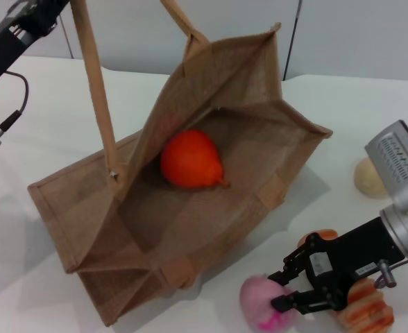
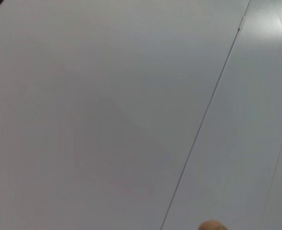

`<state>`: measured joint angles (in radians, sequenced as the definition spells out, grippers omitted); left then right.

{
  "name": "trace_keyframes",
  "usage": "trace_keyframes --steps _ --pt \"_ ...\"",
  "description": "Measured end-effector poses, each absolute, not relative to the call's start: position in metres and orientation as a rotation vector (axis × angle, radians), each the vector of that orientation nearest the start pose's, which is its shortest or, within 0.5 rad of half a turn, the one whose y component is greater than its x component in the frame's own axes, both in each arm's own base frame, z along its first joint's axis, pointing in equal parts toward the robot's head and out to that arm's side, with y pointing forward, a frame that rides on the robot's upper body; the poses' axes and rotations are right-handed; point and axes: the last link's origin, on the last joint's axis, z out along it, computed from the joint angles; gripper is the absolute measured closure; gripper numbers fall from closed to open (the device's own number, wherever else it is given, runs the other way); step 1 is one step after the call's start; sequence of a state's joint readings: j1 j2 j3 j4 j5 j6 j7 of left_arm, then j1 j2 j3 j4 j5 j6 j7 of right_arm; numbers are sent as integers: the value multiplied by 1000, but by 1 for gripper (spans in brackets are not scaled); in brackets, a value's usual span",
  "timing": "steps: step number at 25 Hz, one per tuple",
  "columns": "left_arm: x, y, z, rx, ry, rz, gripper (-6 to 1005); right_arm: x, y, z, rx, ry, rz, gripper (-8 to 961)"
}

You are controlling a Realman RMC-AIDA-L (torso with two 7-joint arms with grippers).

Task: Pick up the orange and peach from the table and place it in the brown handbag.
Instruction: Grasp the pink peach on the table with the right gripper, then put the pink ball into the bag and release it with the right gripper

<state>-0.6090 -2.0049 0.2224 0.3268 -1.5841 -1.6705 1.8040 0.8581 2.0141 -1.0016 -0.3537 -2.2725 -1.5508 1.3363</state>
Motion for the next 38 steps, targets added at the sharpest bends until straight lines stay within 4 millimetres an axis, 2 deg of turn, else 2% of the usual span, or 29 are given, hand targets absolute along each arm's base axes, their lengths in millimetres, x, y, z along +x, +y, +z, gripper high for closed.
trace_keyframes --steps 7,10,14,18,24,28,34,35,38 --pt "-251 363 83 -1952 -686 -1563 887 220 334 -51 -3337 248 123 582" --pt "-251 363 82 -1956 -687 -1561 887 218 336 -45 -3327 228 153 663" --pt "-250 364 81 -1963 -688 -1559 887 213 339 -37 -3322 185 206 714" --pt "-247 366 80 -1981 -684 -1558 887 202 343 -24 -3293 107 328 753" --pt "-238 371 74 -2018 -676 -1560 887 170 366 -13 -3132 -14 588 821" --pt "-230 374 70 -2046 -668 -1565 887 152 393 -21 -2990 -17 590 856" --pt "-221 378 67 -2083 -658 -1574 887 148 412 -38 -2916 30 511 882" --pt "-220 378 67 -2085 -657 -1576 887 146 419 -48 -2884 44 472 886" --pt "-220 378 67 -2085 -655 -1578 887 143 423 -57 -2871 47 438 901"
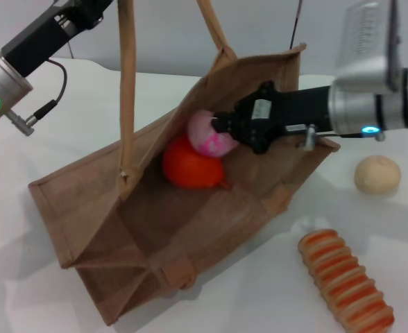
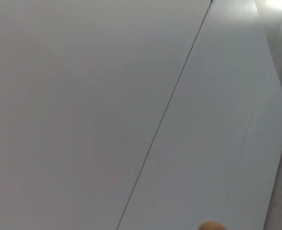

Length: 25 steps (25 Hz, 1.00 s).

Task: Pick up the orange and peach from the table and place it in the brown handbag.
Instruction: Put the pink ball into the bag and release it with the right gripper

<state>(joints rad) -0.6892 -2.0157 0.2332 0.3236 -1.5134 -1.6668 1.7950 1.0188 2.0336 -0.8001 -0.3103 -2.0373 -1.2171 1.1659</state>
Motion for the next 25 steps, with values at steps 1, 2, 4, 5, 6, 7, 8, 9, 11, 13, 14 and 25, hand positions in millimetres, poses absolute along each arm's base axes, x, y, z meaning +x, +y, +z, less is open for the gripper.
trace_keyframes --steps 1,2,4,5,6,7,8,9,11,13,14,25 --pt "-220 378 67 -2084 -654 -1580 887 142 424 -61 -2866 38 421 908" --pt "-220 378 68 -2084 -653 -1581 887 142 425 -66 -2863 24 404 914" --pt "-219 378 68 -2081 -652 -1583 887 141 425 -72 -2853 -6 394 915" --pt "-219 378 68 -2078 -652 -1586 888 141 424 -74 -2848 -17 399 916" --pt "-219 378 69 -2076 -651 -1588 888 140 424 -76 -2839 -26 417 916" --pt "-219 378 69 -2073 -651 -1590 888 140 423 -77 -2831 -36 433 917" --pt "-219 378 69 -2072 -650 -1591 888 139 423 -77 -2822 -44 449 893" --pt "-219 378 69 -2071 -650 -1592 888 139 423 -77 -2812 -54 465 868" --pt "-219 378 69 -2069 -649 -1593 888 140 422 -76 -2797 -74 486 819" --pt "-220 378 70 -2067 -649 -1594 888 141 421 -76 -2787 -87 497 754" --pt "-220 378 70 -2066 -649 -1595 888 142 421 -77 -2784 -96 499 713" --pt "-233 374 75 -1988 -660 -1581 887 168 397 -54 -2664 -132 768 395"
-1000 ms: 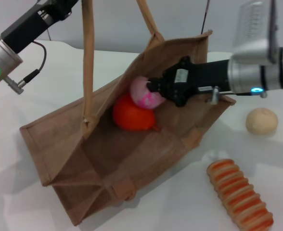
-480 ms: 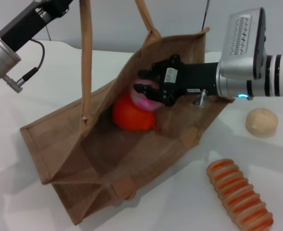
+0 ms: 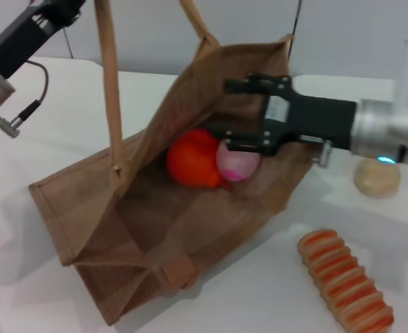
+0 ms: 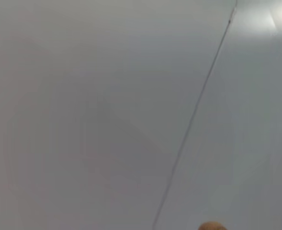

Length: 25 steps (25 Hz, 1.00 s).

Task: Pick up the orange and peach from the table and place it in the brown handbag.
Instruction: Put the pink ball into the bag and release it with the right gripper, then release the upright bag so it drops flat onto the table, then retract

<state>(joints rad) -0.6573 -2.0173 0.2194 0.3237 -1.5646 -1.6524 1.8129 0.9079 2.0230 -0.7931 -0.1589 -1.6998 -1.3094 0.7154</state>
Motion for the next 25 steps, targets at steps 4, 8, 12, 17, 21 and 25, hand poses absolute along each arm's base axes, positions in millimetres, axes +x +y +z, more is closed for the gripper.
trace_keyframes --steps 4,8,12,17,21,25 --pt "-241 376 75 -1948 -683 -1543 887 185 383 -35 -2540 -162 895 307" --pt "-245 380 70 -1945 -674 -1472 883 198 375 -22 -2437 -149 963 208" --pt "-243 382 57 -1988 -618 -1388 877 206 373 -16 -2399 -116 967 184" --pt "-236 384 32 -2087 -520 -1273 770 217 371 -6 -2323 -67 986 184" --pt "-230 381 15 -2131 -419 -1220 684 225 366 6 -2243 -32 1034 185" --pt "-228 375 7 -2076 -352 -1224 541 234 360 20 -2145 -10 1082 186"
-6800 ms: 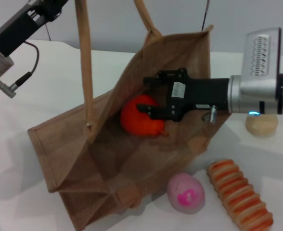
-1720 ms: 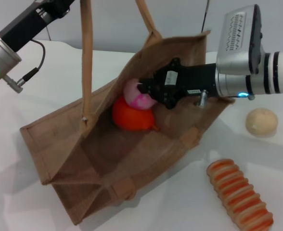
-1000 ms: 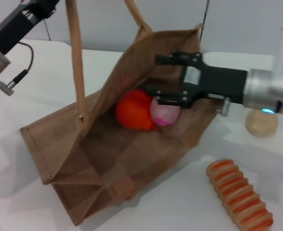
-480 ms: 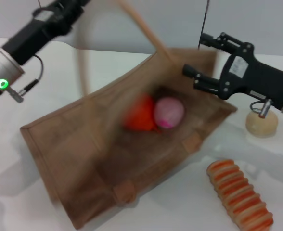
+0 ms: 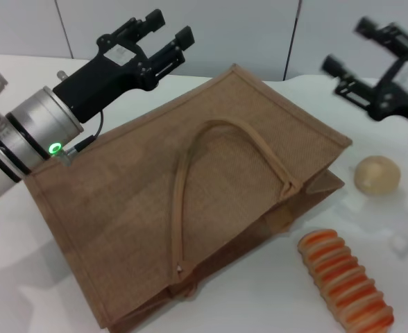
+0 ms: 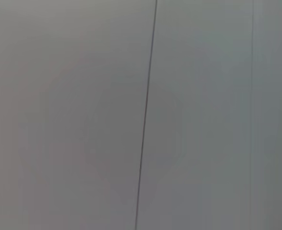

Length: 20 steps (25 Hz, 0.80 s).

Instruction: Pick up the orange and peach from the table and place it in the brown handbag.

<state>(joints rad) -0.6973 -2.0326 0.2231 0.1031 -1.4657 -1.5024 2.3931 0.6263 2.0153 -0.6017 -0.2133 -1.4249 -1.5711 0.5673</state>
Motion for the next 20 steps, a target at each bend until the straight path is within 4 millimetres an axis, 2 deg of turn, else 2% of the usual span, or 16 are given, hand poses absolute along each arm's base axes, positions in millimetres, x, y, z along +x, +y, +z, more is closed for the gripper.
trace_keyframes --steps 6,11,20 --pt "-242 365 3 -1838 -315 -1178 321 253 353 37 -1981 27 1082 187" --pt "-260 359 11 -1644 -361 -1118 319 275 346 50 -1799 12 986 188" --pt "-283 349 26 -1479 -425 -1096 319 304 344 65 -1590 127 880 190"
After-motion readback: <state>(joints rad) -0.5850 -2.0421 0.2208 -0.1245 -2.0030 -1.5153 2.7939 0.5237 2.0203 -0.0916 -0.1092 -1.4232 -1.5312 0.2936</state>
